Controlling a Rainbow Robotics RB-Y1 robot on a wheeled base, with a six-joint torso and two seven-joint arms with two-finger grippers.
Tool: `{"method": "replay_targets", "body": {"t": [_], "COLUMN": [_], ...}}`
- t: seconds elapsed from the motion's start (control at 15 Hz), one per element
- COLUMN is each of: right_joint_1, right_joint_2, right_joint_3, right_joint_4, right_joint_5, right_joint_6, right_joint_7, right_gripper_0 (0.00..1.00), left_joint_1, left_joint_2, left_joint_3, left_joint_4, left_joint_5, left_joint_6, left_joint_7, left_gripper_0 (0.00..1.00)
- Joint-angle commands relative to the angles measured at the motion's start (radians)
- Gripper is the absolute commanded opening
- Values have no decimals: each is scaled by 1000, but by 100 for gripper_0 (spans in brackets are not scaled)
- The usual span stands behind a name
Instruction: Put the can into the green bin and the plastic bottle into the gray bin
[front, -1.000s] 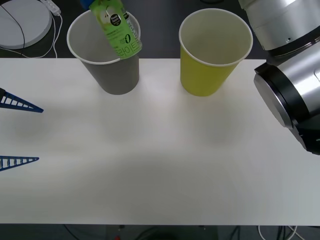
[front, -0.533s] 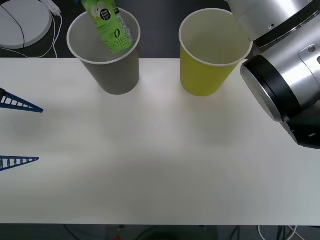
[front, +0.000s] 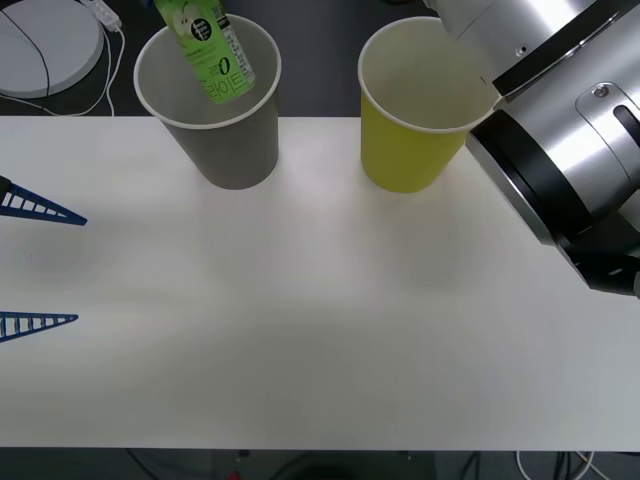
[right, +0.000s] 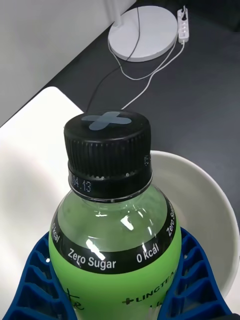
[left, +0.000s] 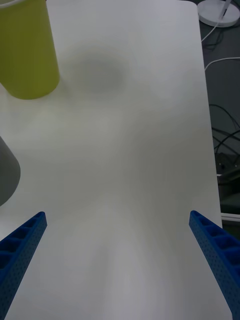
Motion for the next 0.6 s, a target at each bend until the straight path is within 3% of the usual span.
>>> {"method": "replay_targets", "body": {"t": [0.07, 0.13, 0.2, 0.27, 0.33, 0.6], "right_joint_1": [-2, -2, -2, -2, -2, -2], "right_joint_2": [0, 0, 0, 0, 0, 0], "right_joint_3": [0, 0, 0, 0, 0, 0], "right_joint_4": [-1, 1, -1, -1, -1, -1], "right_joint_5": [-2, -1, -2, -4, -4, -12], "right_joint_6": [0, 0, 2, 5, 6, 14], "right_joint_7": [0, 0, 0, 0, -2, 0], "right_gripper_0": [0, 9, 67, 96, 100, 100], "left_joint_1": [0, 0, 0, 0, 0, 0], "left_joint_2": [0, 0, 0, 0, 0, 0], "left_joint_3": [0, 0, 0, 0, 0, 0], "left_joint_4": [0, 0, 0, 0, 0, 0], "left_joint_5": [0, 0, 0, 0, 0, 0], "left_joint_6": [0, 0, 0, 0, 0, 0], "left_joint_7": [0, 0, 0, 0, 0, 0], "left_gripper_0": [100, 100, 100, 100, 100, 100]}}
